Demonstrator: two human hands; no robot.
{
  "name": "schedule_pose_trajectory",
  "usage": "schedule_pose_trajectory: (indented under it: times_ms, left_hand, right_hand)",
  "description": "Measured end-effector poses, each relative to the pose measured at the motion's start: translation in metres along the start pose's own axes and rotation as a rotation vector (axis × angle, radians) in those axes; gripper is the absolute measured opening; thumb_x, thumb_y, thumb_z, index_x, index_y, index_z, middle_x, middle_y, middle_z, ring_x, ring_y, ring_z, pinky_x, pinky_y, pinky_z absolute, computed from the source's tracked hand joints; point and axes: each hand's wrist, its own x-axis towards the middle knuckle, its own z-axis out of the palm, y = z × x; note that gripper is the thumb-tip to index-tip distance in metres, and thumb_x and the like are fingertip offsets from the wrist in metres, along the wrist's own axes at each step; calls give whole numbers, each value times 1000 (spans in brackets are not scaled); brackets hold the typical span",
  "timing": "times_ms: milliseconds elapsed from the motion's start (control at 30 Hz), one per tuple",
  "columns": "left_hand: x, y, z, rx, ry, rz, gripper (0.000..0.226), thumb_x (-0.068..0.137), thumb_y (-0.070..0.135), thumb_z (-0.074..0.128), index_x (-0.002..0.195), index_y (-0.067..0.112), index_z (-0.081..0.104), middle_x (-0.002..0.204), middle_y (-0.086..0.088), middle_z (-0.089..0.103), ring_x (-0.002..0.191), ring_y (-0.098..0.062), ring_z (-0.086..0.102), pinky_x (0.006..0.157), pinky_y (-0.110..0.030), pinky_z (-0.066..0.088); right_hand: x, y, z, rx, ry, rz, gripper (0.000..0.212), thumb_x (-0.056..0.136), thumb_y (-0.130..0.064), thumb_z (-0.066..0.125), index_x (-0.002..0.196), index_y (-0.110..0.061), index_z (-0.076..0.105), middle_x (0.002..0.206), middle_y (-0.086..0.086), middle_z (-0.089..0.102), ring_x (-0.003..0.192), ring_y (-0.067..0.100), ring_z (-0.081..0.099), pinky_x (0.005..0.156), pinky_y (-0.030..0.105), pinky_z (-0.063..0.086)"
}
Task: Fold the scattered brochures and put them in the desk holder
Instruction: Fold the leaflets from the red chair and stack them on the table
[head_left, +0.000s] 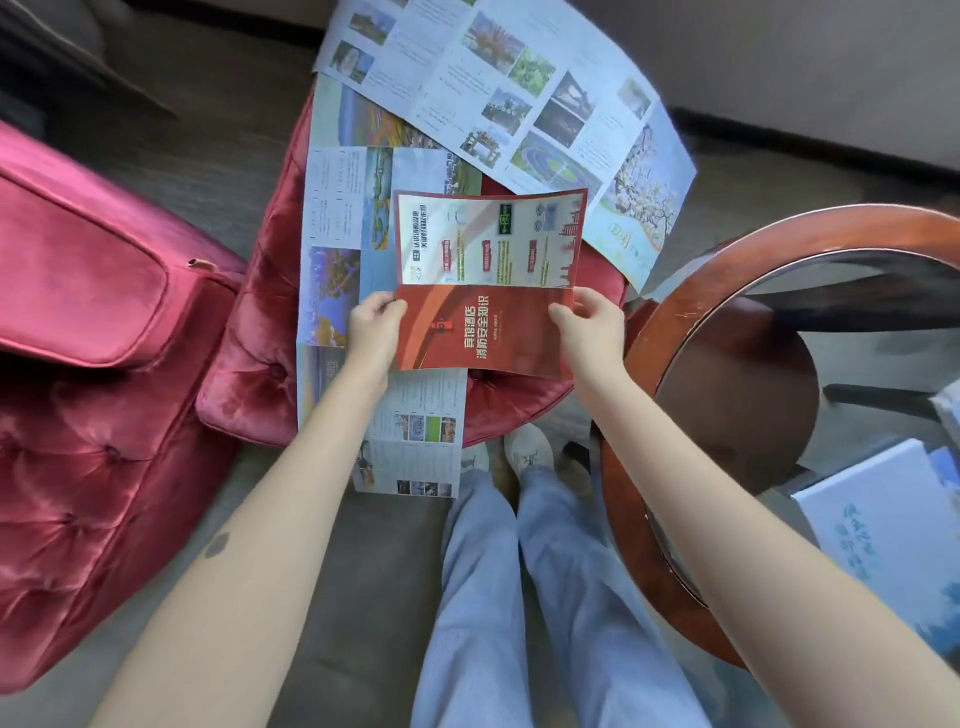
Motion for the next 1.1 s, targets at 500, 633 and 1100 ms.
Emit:
schedule_pose_trajectory:
  times_ms: [500, 633, 1100]
  left_hand:
    - [-77, 67, -3, -72, -254, 288, 16, 91, 9, 55, 86, 22, 61, 91, 6, 64, 87, -4, 59, 86, -21, 45]
    - [-104, 80, 11, 164, -275, 594, 9, 88, 8, 61, 95, 14, 64, 118, -1, 55, 106, 4, 54, 93, -17, 42]
    - [-183, 65, 94, 414, -670, 661, 26, 90, 5, 57, 82, 29, 60, 96, 17, 67, 104, 4, 58, 86, -14, 45]
  right_hand:
    - [-49, 0, -129, 210, -9, -419, 63, 82, 0, 64, 131, -32, 39, 95, -8, 65, 94, 8, 64, 89, 25, 51]
    - [-68, 10, -164, 22, 148, -540, 30, 83, 2, 63, 107, -15, 66, 108, 2, 65, 92, -3, 58, 87, 15, 49]
    - [-134, 130, -238, 175, 254, -218, 27, 84, -11, 66, 80, -37, 61, 83, -22, 64, 77, -2, 61, 75, 3, 41]
